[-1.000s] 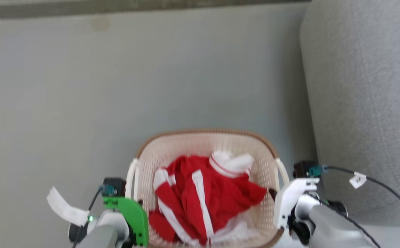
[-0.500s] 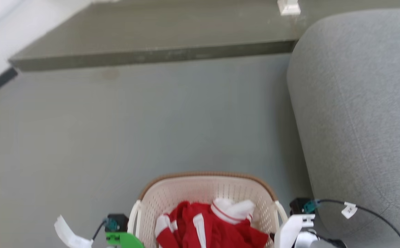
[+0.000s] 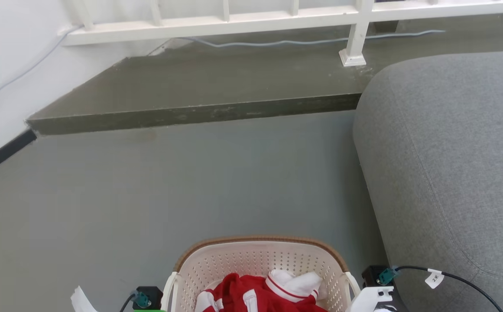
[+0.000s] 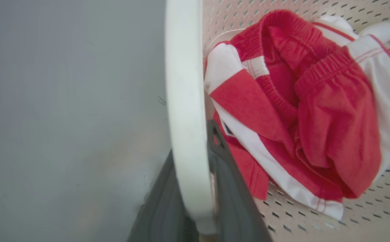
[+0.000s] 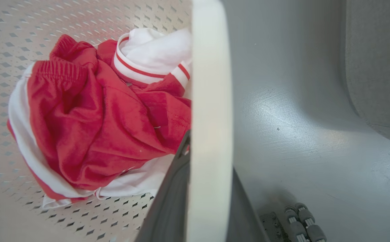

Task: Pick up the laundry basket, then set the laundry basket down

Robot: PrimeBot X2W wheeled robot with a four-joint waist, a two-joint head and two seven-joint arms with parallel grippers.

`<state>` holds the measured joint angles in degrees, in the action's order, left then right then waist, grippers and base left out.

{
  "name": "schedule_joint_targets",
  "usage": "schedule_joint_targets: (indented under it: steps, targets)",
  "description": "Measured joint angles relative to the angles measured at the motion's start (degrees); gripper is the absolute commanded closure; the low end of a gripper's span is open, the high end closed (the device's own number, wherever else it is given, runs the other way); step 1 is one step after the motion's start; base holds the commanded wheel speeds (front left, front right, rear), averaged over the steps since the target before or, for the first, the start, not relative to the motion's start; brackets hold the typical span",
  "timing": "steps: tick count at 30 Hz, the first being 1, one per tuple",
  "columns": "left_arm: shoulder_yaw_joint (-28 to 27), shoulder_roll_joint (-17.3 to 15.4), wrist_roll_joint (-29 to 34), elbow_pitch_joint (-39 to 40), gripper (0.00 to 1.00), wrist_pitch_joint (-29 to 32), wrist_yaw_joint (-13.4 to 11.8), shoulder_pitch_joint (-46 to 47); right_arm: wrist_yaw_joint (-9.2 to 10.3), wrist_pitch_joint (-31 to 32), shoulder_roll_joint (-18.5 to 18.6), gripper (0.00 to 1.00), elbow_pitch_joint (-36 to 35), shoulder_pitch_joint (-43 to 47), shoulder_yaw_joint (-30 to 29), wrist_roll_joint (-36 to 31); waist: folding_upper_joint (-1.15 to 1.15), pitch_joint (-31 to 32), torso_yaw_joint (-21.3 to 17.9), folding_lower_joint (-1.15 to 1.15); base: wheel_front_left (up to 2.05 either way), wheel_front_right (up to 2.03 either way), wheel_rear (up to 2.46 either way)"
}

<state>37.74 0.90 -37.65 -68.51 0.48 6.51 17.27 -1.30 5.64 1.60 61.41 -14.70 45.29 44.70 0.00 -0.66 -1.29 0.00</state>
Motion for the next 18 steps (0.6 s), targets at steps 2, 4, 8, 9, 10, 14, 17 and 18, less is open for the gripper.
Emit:
schedule_joint_targets:
  steps: [2,4,8,9,10,14,17,18]
  targets:
    - [0.2,0.0,-0.1,0.3,1.0,0.0,-0.2,-0.2,0.43,0.1,0.1,1.0,-0.1,0.0,0.3,0.3,0.0,0.3,0.0,0.0,0.0,0.0,0.0]
    - [0.4,-0.1,-0.3,0.4,1.0,0.1,-0.5,-0.4,0.49,0.2,0.2,1.0,-0.3,0.1,0.7,0.7,0.0,0.5,0.0,0.0,0.0,0.0,0.0]
    - [1.0,-0.2,-0.5,0.7,1.0,0.5,-0.9,-0.8,1.34,0.3,0.2,1.0,-0.5,0.1,1.5,1.3,0.0,0.7,-0.1,0.0,0.0,0.0,0.0]
    - [1.1,-0.2,-0.5,0.8,1.0,0.5,-1.0,-0.8,1.35,0.3,0.2,1.0,-0.6,0.1,1.5,1.4,0.0,0.7,-0.1,0.0,0.0,0.0,0.0]
    - [1.2,-0.2,-0.6,0.8,1.0,0.6,-1.1,-0.8,1.42,0.3,0.2,1.0,-0.6,0.1,1.6,1.4,0.0,0.7,-0.1,0.0,0.0,0.0,0.0]
    - [1.4,-0.3,-1.0,1.1,1.0,0.8,-1.3,-0.9,1.9,0.3,0.2,1.0,-0.8,0.1,2.1,1.9,0.0,0.7,-0.2,0.0,0.0,0.0,0.0]
    - [1.5,-0.4,-1.0,1.3,1.0,1.0,-1.6,-0.9,1.93,0.3,0.3,1.0,-0.9,0.1,2.5,2.4,0.0,0.6,-0.2,0.0,0.0,0.0,0.0]
    - [1.6,-0.4,-1.1,1.4,1.0,1.0,-1.6,-0.9,2.03,0.3,0.3,1.0,-0.9,0.1,2.6,2.4,0.0,0.6,-0.2,0.0,0.0,0.0,0.0]
